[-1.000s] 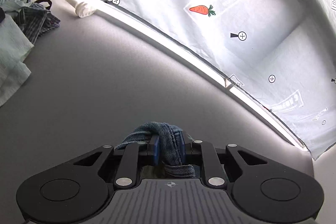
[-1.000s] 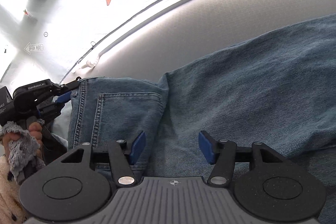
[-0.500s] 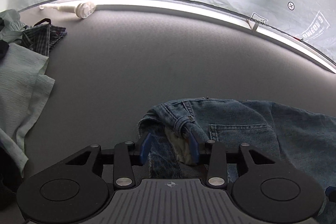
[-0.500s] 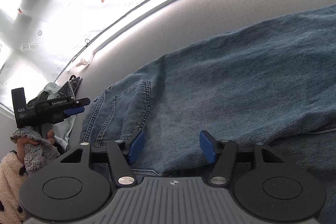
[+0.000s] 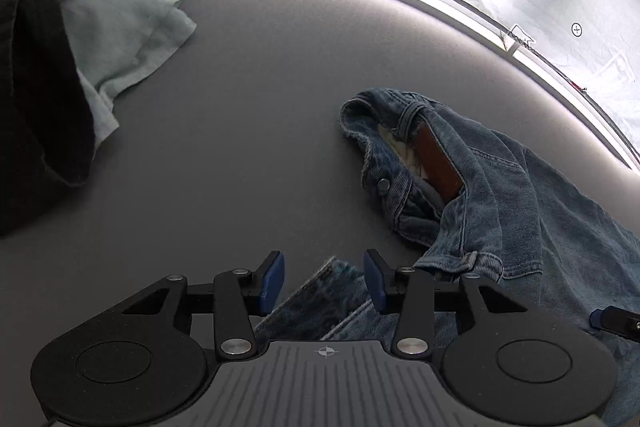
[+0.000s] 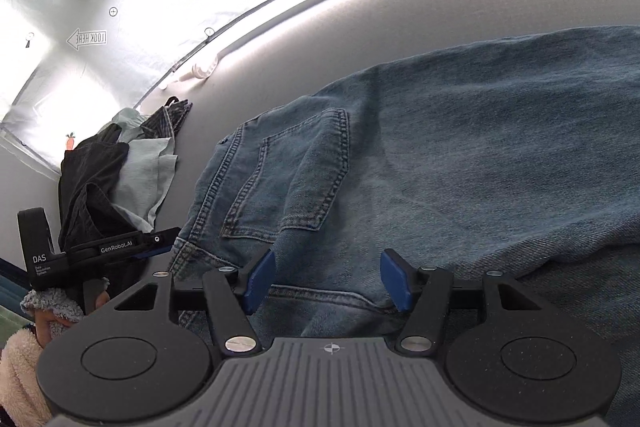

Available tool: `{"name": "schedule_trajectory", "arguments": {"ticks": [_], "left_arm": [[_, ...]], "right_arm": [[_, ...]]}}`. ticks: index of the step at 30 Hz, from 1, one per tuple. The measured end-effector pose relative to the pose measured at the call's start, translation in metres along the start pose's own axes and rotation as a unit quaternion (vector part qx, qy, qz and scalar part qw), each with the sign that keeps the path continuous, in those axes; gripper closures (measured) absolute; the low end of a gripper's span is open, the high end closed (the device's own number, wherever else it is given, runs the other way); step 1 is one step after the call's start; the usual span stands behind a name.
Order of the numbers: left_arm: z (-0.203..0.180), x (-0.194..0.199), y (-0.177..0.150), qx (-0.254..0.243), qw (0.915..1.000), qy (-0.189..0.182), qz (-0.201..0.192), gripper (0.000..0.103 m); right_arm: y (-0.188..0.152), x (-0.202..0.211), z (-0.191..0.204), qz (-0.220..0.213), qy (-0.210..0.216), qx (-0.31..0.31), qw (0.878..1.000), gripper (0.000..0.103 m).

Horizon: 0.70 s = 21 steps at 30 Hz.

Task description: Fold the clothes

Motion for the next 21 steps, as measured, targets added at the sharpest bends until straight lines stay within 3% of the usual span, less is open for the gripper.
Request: {"name": "schedule_trajectory", "arguments": {"ticks": [3, 5, 7, 11, 12, 13, 15, 16, 21], "left_arm": [[0.014, 0.009, -0.015, 0.029, 0.9987, -0.04, 0.011, 0.047], [0.014, 0.015, -0.022, 0.023, 0.9977, -0.062, 0.011, 0.039], [0.006, 0.019, -0.029, -0.009, 0.9977, -0.066, 0.005, 0.028], [-0.011, 0.008, -0.038, -0.07, 0.9964, -0.044, 0.02, 0.028], [-0.014, 0.007, -0.04, -0.085, 0.9956, -0.034, 0.02, 0.033], [-0.016, 0.008, -0.042, -0.092, 0.9954, -0.023, 0.015, 0.057], [-0.015, 0.012, -0.044, -0.093, 0.9956, 0.001, 0.009, 0.094], [-0.013, 0.017, -0.044, -0.089, 0.9961, 0.003, 0.004, 0.098], [0.016, 0.069, -0.043, -0.031, 0.9987, 0.005, -0.039, 0.098]], "right_arm": [[-0.006, -0.001, 0.004, 0.01, 0.006, 0.006, 1.0, 0.04], [-0.008, -0.002, 0.006, 0.017, 0.009, 0.01, 1.0, 0.04], [-0.01, -0.003, 0.008, 0.021, 0.011, 0.013, 1.0, 0.04], [-0.012, -0.004, 0.011, 0.03, 0.015, 0.021, 0.999, 0.04], [-0.013, -0.004, 0.012, 0.034, 0.016, 0.023, 0.999, 0.04], [-0.014, -0.004, 0.012, 0.036, 0.015, 0.025, 0.999, 0.04], [-0.016, -0.003, 0.013, 0.038, 0.014, 0.029, 0.999, 0.04], [-0.017, -0.002, 0.013, 0.039, 0.015, 0.03, 0.999, 0.04], [-0.021, 0.001, 0.009, 0.039, 0.014, 0.027, 0.999, 0.04]]}}
Point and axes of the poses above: each gripper's, at about its wrist camera, not at the fingertips, and x roughly against the way its jaws point, z to its left, y to its top, the point moved 4 cm from there along -x, roughly the way its jaws point, and after that the axes turned 6 degrees about x, right-handed, at the moved point
